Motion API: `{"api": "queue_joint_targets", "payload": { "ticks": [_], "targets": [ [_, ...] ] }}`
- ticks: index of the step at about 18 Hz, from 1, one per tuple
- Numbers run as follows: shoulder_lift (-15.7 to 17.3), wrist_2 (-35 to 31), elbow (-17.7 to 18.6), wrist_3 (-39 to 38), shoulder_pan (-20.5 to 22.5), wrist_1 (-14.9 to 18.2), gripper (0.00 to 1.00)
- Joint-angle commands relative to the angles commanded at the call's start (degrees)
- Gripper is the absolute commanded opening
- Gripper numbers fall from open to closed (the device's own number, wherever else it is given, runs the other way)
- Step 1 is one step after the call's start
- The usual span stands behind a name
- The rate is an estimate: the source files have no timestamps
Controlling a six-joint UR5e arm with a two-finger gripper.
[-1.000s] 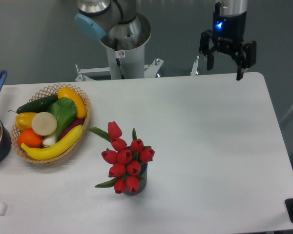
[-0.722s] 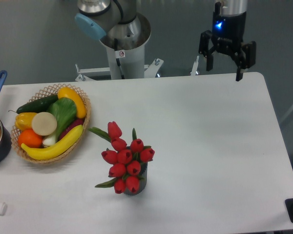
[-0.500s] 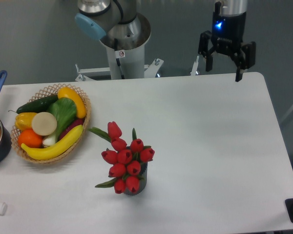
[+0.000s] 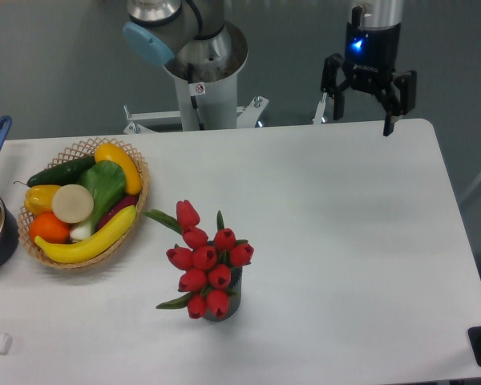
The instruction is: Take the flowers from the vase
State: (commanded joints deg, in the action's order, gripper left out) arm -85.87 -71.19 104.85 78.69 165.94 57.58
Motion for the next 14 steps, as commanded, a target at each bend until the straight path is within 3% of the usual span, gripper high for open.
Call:
{"api": "queue_joint_targets", "payload": {
  "ticks": [8, 14],
  "targets": [
    [-2.2, 14.93, 3.16, -4.15, -2.03, -0.8, 1.0],
    [-2.11, 15.64, 3.43, -4.42, -2.11, -0.89, 1.0]
  ]
}}
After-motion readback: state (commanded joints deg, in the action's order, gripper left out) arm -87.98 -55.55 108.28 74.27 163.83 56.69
